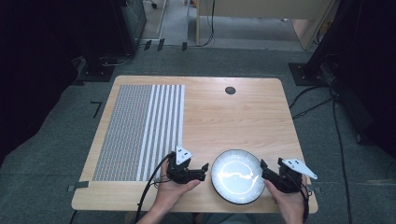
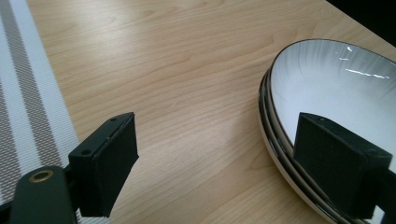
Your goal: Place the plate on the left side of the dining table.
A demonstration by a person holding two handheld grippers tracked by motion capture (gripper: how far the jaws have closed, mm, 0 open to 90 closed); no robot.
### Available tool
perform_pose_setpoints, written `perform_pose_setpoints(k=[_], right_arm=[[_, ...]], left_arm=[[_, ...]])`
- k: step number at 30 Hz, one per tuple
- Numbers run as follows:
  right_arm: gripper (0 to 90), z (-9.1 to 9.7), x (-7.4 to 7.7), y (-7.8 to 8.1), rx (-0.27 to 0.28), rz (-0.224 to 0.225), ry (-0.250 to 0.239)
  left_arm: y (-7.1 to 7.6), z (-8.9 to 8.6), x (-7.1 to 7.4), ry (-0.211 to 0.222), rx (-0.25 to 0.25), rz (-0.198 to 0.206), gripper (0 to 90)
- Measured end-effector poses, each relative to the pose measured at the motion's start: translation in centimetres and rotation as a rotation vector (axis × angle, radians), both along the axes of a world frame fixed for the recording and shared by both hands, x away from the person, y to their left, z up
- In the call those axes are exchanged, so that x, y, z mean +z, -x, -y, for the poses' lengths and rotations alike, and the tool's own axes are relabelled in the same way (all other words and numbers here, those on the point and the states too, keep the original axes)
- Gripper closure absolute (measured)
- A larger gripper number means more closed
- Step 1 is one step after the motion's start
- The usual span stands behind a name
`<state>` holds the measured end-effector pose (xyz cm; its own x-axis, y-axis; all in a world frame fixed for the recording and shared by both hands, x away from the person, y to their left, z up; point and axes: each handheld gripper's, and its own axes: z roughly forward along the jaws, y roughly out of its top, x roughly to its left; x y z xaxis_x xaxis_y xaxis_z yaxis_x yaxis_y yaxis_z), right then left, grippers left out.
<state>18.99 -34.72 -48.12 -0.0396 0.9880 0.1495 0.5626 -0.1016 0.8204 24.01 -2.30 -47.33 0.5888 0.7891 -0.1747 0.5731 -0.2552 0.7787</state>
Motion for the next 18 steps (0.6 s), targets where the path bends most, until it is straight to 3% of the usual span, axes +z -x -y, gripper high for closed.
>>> perform_pose_setpoints(k=[5, 13, 18], right_arm=[[41.0, -0.2, 0.0, 0.2, 0.007, 0.008, 0.003], [56.5, 0.0, 0.0, 0.3, 0.06, 0.004, -0.036], [66.3, 0.1, -0.3, 0.4, 0.077, 0.011, -0.076]], left_arm=[[0.1, 0.9, 0.0, -0.003, -0.025, -0.008, 16.1], [0.6, 2.2, -0.4, 0.013, -0.083, -0.025, 40.7], [0.6, 2.7, -0.7, -0.013, -0.091, -0.035, 49.0]])
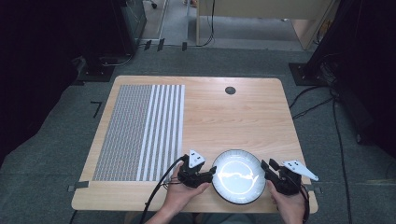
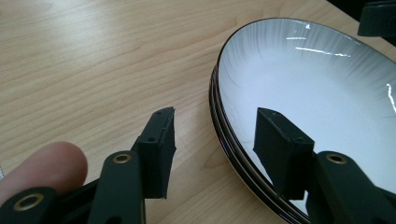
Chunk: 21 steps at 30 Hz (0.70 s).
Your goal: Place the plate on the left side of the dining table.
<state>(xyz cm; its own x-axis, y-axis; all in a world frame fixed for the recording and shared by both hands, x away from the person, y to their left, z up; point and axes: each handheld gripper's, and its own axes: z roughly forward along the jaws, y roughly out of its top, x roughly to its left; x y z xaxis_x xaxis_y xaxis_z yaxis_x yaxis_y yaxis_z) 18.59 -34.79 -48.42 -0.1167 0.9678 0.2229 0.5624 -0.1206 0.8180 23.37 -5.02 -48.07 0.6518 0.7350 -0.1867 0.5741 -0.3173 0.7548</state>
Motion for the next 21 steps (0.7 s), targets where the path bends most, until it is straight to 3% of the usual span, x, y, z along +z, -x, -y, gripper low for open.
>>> perform_pose_setpoints(k=[4, 7, 15, 21], right_arm=[[76.7, -0.03, -0.03, 0.08, 0.004, -0.036, -0.037], [83.6, 0.27, 0.05, 0.06, 0.041, -0.063, -0.096], [84.0, 0.43, -0.26, 0.08, 0.044, -0.101, -0.086], [85.8, 0.47, -0.38, 0.07, 0.025, -0.12, -0.13]], left_arm=[[0.13, 0.28, -0.22, -0.012, -0.011, 0.008, 57.1], [0.32, 0.47, -0.2, -0.013, -0.019, 0.022, 64.9], [0.3, 0.9, -0.23, -0.016, -0.045, 0.007, 75.3], [0.19, 1.02, -0.33, -0.015, -0.048, 0.002, 77.2]])
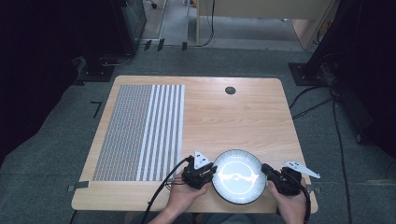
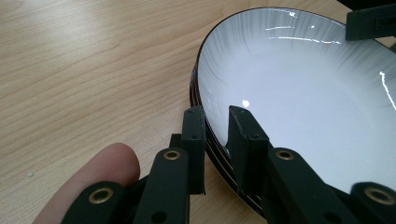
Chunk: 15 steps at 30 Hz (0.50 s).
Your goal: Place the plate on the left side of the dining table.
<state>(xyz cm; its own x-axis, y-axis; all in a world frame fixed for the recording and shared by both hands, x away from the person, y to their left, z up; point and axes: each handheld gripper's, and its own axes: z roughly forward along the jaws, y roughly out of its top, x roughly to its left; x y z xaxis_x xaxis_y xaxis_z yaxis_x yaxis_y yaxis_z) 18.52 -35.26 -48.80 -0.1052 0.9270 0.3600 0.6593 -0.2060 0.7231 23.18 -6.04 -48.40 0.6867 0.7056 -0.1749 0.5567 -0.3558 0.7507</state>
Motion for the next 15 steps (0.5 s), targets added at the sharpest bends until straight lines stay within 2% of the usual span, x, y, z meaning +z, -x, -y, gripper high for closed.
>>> perform_pose_setpoints(k=[2, 7, 11, 12, 15], right_arm=[[85.1, -0.1, -0.1, 0.0, -0.001, -0.008, 0.003], [84.3, -1.1, -0.1, 0.0, -0.004, -0.006, 0.098], [87.1, -1.0, 0.2, 0.1, -0.029, -0.003, 0.075], [88.3, -0.9, 0.4, 0.2, -0.038, 0.006, 0.059], [89.0, -0.4, 0.3, 0.1, -0.047, -0.023, -0.011]], left_arm=[[0.0, 0.0, 0.0, -0.004, 0.002, 0.003, 77.5], [0.1, 0.1, 0.0, -0.013, 0.002, 0.012, 77.6], [0.1, 0.3, -0.1, -0.014, 0.005, 0.009, 77.2], [0.1, 0.3, -0.1, -0.017, 0.004, 0.009, 77.3], [0.0, 0.3, -0.2, -0.02, 0.002, 0.002, 74.9]])
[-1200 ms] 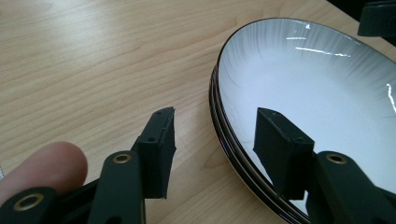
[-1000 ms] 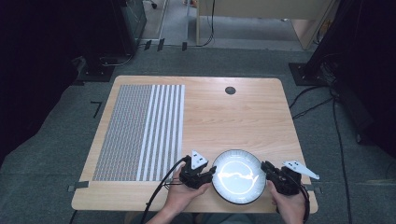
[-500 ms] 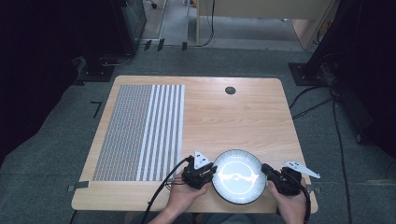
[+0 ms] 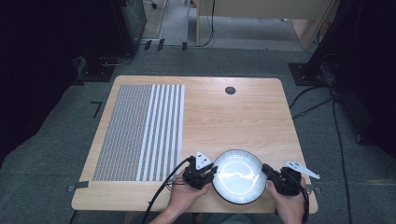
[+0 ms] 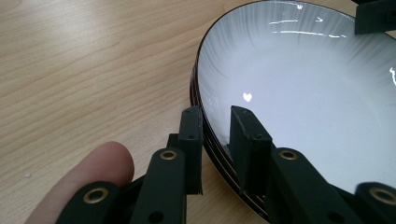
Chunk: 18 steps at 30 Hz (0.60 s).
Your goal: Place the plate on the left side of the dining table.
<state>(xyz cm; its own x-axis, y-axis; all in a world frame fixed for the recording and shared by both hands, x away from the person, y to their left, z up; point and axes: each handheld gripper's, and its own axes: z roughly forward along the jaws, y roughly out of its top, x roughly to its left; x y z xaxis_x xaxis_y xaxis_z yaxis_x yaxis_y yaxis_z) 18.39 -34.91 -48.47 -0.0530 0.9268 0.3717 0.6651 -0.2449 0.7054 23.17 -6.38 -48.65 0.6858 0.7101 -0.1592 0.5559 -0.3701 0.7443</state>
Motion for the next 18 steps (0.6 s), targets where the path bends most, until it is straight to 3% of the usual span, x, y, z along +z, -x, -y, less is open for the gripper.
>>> perform_pose_setpoints(k=[3, 13, 18], right_arm=[[89.4, 0.6, -0.1, 0.0, 0.0, -0.011, -0.06], [89.9, 0.9, 0.5, 0.2, -0.009, 0.004, -0.058], [90.0, 1.7, 1.2, 0.5, -0.01, 0.014, -0.051]], left_arm=[[0.0, 0.1, 0.0, -0.002, 0.002, 0.0, 74.5], [-0.1, -0.3, 0.3, 0.016, 0.023, 0.006, 66.7], [0.1, -0.7, 1.2, 0.07, 0.044, 0.031, 67.2]])
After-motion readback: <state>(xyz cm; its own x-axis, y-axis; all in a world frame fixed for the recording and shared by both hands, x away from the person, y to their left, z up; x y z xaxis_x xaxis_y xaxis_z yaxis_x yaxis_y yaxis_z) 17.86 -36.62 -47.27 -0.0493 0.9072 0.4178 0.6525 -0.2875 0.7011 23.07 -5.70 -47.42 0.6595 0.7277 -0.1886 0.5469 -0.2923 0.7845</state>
